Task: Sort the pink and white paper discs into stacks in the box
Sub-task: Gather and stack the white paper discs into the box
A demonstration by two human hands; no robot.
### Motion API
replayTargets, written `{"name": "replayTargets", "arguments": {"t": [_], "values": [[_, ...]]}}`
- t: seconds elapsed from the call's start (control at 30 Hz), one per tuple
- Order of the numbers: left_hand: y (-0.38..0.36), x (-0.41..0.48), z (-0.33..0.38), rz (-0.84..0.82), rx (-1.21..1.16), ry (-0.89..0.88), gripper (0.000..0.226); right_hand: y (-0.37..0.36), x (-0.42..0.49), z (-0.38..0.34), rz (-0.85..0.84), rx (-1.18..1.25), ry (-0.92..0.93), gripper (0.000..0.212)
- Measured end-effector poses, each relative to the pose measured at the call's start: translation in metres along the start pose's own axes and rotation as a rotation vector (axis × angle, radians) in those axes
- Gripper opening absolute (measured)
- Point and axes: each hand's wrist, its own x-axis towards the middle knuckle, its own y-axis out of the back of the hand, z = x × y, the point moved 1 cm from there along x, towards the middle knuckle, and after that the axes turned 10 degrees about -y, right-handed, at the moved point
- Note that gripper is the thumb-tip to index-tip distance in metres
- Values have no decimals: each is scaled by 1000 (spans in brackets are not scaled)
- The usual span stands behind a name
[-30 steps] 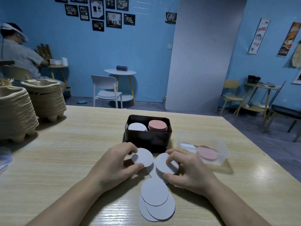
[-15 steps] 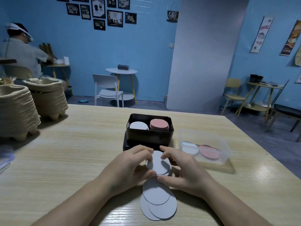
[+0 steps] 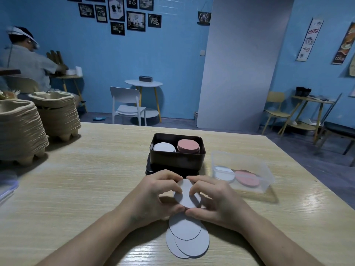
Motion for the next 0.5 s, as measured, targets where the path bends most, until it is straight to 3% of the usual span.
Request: {"name": "replayTargets", "arguments": {"t": [0.5], "values": [[1, 2, 4, -37, 14, 26, 24, 3, -1, -1, 19, -34, 34, 31]]}}
